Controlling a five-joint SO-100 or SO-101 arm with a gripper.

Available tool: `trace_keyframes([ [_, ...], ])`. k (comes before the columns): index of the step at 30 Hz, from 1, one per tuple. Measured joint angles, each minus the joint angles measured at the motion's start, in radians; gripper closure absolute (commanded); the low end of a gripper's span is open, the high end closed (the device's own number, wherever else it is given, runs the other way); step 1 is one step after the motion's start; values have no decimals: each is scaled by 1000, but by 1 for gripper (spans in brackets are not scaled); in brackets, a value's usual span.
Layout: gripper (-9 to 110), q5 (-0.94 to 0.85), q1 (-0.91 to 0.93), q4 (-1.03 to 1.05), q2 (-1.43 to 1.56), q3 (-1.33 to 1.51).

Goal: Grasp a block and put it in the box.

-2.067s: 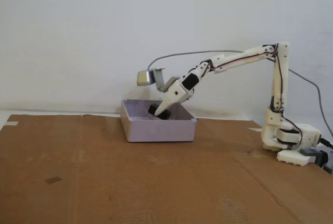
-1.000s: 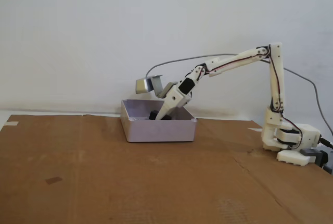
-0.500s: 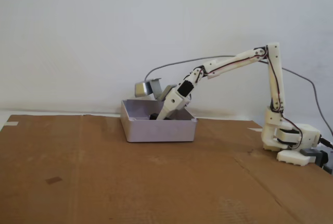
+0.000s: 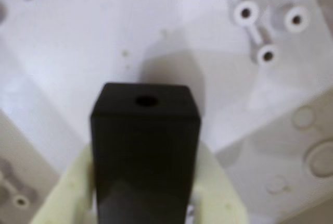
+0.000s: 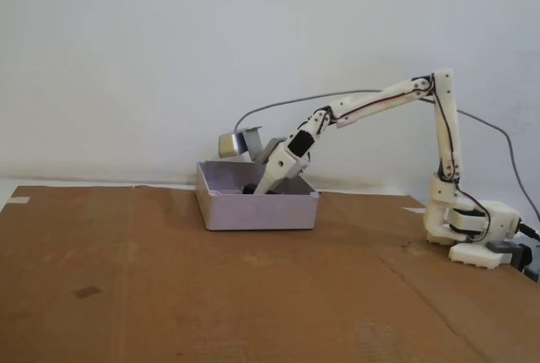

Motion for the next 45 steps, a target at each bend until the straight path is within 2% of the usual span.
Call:
trace_keyframes([
  [4, 99, 0, -20, 0, 0, 0],
  [9, 81, 0, -23, 0, 0, 0],
  [13, 74, 0, -20, 0, 0, 0],
  [23, 72, 0, -20, 0, 0, 0],
  [29, 60, 0, -20, 0, 0, 0],
  [45, 60, 0, -43, 0, 0, -100],
])
